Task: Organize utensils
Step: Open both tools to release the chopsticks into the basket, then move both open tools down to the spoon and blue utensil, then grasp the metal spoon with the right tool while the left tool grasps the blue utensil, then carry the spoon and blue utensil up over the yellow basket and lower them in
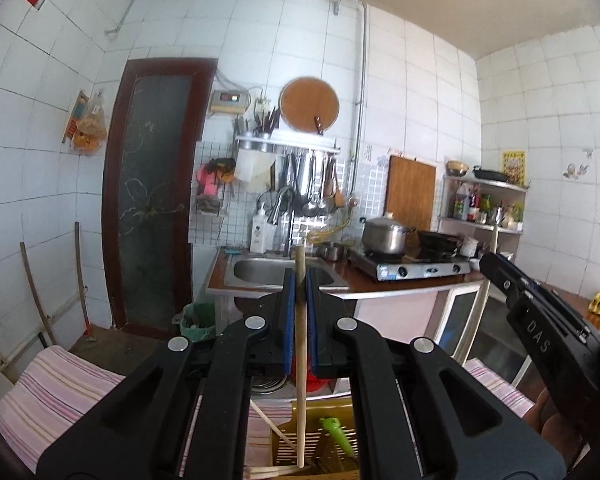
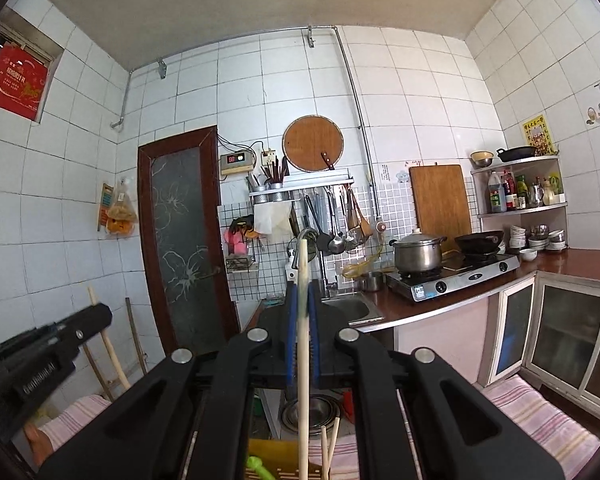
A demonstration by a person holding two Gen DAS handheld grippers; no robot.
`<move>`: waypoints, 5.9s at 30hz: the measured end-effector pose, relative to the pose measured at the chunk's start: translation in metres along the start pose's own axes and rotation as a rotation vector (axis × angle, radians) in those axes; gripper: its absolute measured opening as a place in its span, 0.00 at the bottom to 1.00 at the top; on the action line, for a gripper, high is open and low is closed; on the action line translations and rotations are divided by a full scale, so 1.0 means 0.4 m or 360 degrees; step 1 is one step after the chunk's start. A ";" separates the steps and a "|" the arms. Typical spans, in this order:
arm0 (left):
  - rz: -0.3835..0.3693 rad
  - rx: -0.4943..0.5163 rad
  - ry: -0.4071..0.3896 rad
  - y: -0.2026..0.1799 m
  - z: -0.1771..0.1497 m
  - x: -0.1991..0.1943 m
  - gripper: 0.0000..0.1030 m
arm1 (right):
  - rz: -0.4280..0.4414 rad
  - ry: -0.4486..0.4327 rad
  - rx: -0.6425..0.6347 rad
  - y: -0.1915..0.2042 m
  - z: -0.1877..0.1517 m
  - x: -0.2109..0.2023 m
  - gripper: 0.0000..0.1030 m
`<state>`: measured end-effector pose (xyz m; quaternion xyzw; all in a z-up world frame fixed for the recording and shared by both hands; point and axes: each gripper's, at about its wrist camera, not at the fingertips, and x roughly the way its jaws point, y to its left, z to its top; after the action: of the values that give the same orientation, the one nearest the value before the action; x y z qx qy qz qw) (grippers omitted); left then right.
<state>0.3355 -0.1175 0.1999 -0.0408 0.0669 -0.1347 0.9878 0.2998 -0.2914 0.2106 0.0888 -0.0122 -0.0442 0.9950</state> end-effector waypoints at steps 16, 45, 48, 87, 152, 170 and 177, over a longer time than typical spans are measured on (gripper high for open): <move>0.0107 0.0003 0.0214 0.066 -0.148 0.109 0.10 | -0.0025 0.0341 0.0030 -0.050 -0.181 0.092 0.36; 0.0339 -0.0051 0.0619 0.288 -0.404 -0.401 0.95 | -0.0018 0.0652 -0.0084 0.036 -0.323 -0.384 0.78; 0.0349 -0.0045 0.0663 0.303 -0.436 -0.408 0.95 | -0.0031 0.0720 -0.0067 0.044 -0.361 -0.395 0.78; 0.0410 0.0027 0.0991 0.364 -0.578 -0.315 0.95 | -0.0122 0.1442 -0.0122 0.220 -0.642 -0.281 0.35; 0.0181 0.0066 0.0883 0.094 -0.518 -0.298 0.06 | -0.0007 0.1073 -0.0023 -0.031 -0.484 -0.355 0.35; 0.0047 0.0010 0.0603 0.100 -0.322 -0.309 0.06 | -0.0012 0.0780 -0.0025 -0.018 -0.302 -0.311 0.35; -0.0011 0.0012 0.0468 0.079 -0.221 -0.303 0.06 | -0.0024 0.0627 -0.0040 -0.021 -0.199 -0.272 0.35</move>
<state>0.2155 -0.0600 0.1242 -0.0172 0.2102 -0.1430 0.9670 0.1935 -0.2756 0.1290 0.0835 0.1840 -0.0336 0.9788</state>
